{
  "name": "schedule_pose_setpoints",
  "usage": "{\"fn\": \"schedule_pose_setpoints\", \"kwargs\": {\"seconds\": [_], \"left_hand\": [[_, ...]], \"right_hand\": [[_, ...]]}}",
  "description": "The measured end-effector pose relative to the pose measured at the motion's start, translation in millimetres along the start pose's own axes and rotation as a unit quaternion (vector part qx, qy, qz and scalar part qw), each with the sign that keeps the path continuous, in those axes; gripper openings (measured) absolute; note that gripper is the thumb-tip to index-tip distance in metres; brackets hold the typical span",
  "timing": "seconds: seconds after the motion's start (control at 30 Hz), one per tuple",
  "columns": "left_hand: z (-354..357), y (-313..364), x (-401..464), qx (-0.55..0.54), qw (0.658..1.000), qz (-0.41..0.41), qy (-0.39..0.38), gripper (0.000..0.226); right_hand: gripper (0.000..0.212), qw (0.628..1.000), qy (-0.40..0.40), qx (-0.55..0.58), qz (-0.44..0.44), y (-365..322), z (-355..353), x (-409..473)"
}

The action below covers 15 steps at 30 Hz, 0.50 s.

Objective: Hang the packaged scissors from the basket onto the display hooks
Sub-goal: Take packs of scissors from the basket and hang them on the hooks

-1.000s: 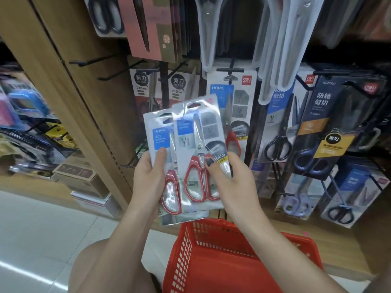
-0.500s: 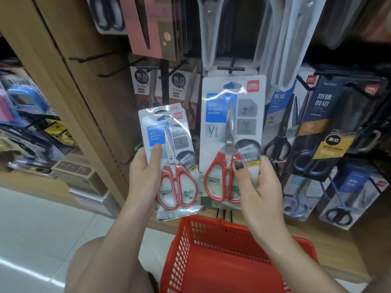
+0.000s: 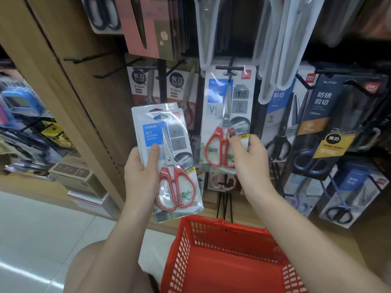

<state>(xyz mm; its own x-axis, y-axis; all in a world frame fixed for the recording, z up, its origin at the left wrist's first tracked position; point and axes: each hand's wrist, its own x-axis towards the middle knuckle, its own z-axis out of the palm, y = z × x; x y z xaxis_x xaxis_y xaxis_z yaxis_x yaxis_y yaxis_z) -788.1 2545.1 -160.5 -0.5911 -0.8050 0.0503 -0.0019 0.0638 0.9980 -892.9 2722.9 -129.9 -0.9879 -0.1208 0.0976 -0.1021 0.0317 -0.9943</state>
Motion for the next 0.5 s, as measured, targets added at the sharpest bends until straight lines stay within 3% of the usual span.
{"fn": "schedule_pose_setpoints", "kwargs": {"seconds": [0.17, 0.3, 0.4, 0.47, 0.5], "left_hand": [[1.1, 6.7, -5.9, -0.014, 1.0, 0.009, -0.015, 0.055], [5.7, 8.4, -9.7, -0.032, 0.999, 0.026, -0.034, 0.025], [10.0, 8.1, -11.4, -0.033, 0.997, 0.037, -0.051, 0.007], [13.1, 8.6, -12.8, -0.024, 0.997, 0.045, -0.058, 0.011], [14.5, 8.3, -13.3, -0.021, 0.997, 0.049, -0.062, 0.012]], "right_hand": [[0.032, 0.998, 0.004, -0.06, 0.002, 5.7, -7.4, -1.2], [0.011, 0.99, 0.014, -0.131, -0.051, 12.9, -16.8, -10.7], [0.03, 0.982, 0.015, -0.174, -0.072, 19.9, -21.8, -23.8], [0.042, 0.973, 0.033, -0.205, -0.102, 20.5, -23.3, -35.1], [0.038, 0.969, 0.044, -0.207, -0.126, 19.4, -23.4, -40.1]]}}
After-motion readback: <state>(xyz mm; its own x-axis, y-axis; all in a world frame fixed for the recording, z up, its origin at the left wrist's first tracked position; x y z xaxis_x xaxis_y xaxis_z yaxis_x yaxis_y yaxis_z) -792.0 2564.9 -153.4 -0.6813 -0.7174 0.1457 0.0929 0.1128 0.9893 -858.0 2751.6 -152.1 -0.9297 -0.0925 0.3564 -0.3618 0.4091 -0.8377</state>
